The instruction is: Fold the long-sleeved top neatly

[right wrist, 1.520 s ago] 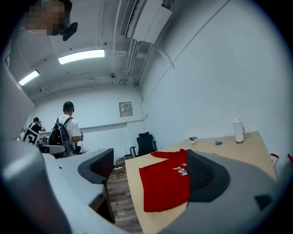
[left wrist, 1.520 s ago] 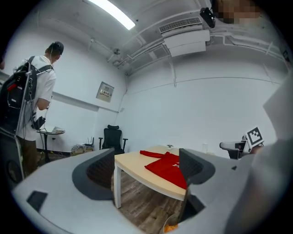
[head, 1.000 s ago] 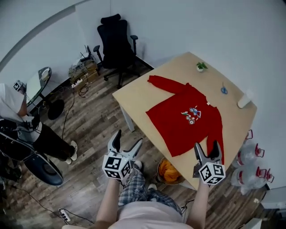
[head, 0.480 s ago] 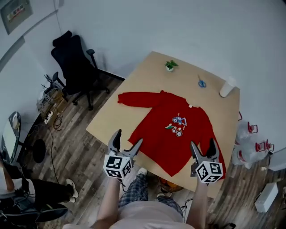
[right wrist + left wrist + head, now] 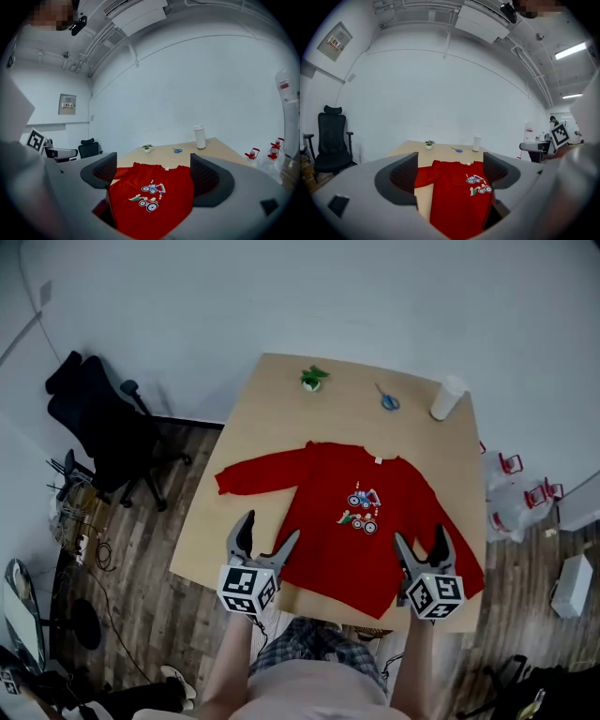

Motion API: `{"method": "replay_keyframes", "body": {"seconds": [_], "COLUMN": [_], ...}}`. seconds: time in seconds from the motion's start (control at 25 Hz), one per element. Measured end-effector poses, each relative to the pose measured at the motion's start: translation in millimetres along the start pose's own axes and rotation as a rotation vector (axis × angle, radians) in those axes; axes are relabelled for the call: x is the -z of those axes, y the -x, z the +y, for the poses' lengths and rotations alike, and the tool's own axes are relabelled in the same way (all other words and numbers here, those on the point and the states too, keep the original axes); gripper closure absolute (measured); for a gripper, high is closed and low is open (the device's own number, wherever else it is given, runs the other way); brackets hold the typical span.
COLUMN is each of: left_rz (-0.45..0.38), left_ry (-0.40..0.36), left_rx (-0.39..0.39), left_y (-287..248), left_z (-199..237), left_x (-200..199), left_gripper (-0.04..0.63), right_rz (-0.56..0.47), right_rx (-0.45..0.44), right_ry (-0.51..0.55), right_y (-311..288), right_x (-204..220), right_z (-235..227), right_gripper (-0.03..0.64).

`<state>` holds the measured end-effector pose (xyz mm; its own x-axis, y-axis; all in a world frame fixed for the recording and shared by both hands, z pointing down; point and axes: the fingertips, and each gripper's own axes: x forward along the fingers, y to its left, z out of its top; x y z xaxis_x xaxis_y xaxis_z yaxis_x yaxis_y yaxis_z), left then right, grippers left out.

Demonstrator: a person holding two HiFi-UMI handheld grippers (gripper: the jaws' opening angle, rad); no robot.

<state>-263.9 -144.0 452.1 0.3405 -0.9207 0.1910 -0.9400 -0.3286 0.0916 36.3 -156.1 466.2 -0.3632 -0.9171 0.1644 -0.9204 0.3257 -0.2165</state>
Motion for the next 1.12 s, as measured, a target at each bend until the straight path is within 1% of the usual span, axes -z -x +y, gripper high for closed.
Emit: {"method": "replay_keyframes", "body": {"seconds": [0.08, 0.16, 0.32, 0.48, 0.64, 0.88, 1.0, 1.12], "left_rz": [0.008, 0.016, 0.040, 0.043, 0.040, 0.052, 0.078, 0.123], "left_ry": [0.004, 0.003, 0.001, 0.008, 0.024, 0.074, 0.114, 0.147], "left_rx": [0.017, 0.014, -0.037, -0.083, -0.137, -0.256, -0.322, -0.382], "left_y": [-9, -15, -28, -37, -45, -50, -50, -51], "left_z": [1, 4, 25, 51, 84, 149, 187, 220], "left_x": [1, 2, 4, 1, -1, 5, 18, 41], "left_gripper": [0.170, 0.170, 0.170, 0.170, 0.170, 0.170, 0.170, 0.170], "right_rz": [0.001, 0.003, 0.015, 0.027, 0.053, 0.107, 0.139, 0.178], "right_rx": [0.018, 0.025, 0.003, -0.051, -0.140, -0.326, -0.414, -0.486], "right_ry": [0.000, 0.002, 0.017, 0.032, 0.061, 0.111, 0.130, 0.139], "right_y": [-2, -6, -26, -56, -101, -181, -219, -250], "right_x": [-1, -1, -7, -16, -21, -11, 2, 20], "right_z": [-2, -4, 1, 13, 46, 125, 169, 206], "right_gripper": [0.146, 0.149, 0.150, 0.153, 0.155, 0.155, 0.155, 0.156]}}
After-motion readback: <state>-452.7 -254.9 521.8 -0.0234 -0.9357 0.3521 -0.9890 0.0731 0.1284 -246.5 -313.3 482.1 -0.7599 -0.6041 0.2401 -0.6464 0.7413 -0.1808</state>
